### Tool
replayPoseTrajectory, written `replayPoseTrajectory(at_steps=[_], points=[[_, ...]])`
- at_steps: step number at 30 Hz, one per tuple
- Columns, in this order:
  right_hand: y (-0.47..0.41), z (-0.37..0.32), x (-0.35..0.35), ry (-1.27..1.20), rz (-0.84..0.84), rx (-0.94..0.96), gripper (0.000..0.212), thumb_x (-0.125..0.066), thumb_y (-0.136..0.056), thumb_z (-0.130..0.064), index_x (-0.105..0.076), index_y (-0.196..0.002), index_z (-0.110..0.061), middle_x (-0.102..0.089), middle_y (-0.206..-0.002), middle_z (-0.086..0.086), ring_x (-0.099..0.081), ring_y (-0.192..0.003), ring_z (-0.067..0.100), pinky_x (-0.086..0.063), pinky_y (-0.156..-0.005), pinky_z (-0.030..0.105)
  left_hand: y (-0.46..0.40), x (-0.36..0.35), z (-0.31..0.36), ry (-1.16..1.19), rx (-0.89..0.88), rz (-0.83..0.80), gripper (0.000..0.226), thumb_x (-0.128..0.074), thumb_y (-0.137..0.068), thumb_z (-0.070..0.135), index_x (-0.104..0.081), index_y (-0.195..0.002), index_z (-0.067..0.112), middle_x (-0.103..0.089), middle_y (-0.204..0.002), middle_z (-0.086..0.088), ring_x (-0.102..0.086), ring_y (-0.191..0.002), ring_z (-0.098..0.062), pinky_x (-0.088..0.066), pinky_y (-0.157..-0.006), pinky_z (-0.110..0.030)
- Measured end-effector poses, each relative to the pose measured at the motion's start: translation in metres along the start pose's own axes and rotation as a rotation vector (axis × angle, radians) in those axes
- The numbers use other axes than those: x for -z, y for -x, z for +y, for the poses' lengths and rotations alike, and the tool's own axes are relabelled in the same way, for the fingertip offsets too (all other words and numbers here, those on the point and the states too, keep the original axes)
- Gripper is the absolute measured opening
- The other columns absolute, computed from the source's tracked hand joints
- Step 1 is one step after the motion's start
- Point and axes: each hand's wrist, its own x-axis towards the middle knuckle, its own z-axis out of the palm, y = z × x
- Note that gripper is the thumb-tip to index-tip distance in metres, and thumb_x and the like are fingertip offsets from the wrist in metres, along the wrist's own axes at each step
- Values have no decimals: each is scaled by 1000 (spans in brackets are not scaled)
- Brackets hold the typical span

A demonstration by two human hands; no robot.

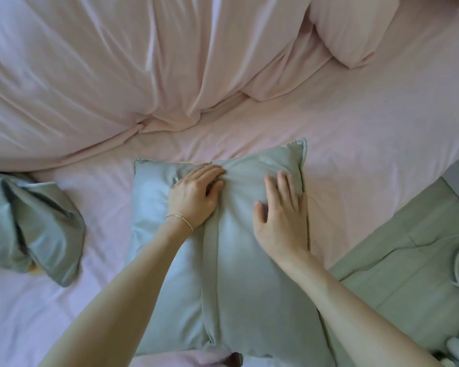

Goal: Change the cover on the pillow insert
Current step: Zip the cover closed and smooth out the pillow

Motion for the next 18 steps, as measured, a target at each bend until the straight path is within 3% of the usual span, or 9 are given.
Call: replayPoseTrajectory(at_steps=[2,5,8,11,14,15,18], points=[[13,-20,1,75,86,-2,63,-34,-83,-34,-45,-133,3,-37,-142,24,-36,-132,36,-29,-102,59,7,13,-1,-20,86,28,28,-49,-93,30,-60,-119,30,-56,-128,15,-51,-119,-10,-35,-83,-24],[33,-47,0,83,113,-25,70,-35,-80,-40,-45,-130,8,-40,-139,28,-41,-127,41,-33,-97,61,20,29,-1,0,148,85,27,-49,-94,30,-60,-118,30,-58,-127,13,-54,-114,-14,-35,-77,-25],[44,-52,-6,124,70,-29,70,-36,-80,-41,-45,-130,8,-39,-140,27,-41,-128,41,-33,-96,62,28,41,1,-58,152,134,26,-47,-91,35,-67,-106,26,-70,-102,2,-62,-93,-27,-38,-69,-30],[38,-35,-12,116,14,12,68,-36,-82,-39,-43,-132,6,-36,-143,25,-37,-131,39,-31,-98,63,33,53,8,-110,44,177,30,-45,-80,34,-70,-76,18,-68,-66,-4,-62,-64,-29,-35,-55,-27],[32,-19,-8,156,-52,86,71,-29,-82,-43,-36,-139,-1,-25,-149,21,-25,-138,35,-20,-106,62,42,58,13,-118,-56,225,26,-49,-75,30,-67,-63,16,-62,-57,-1,-61,-59,-24,-33,-50,-22],[29,-16,-5,158,-63,112,72,-25,-82,-45,-33,-142,-6,-19,-151,20,-17,-140,34,-15,-108,61,48,59,16,-34,3,200,24,-51,-75,30,-67,-66,14,-63,-60,-3,-61,-64,-25,-37,-51,-25],[22,-21,8,137,-87,161,67,-26,-86,-48,-24,-147,-20,-6,-156,13,-1,-143,29,-2,-111,56,69,62,22,442,393,217,28,-50,-72,31,-68,-72,9,-61,-66,-11,-56,-68,-23,-43,-65,-34]])
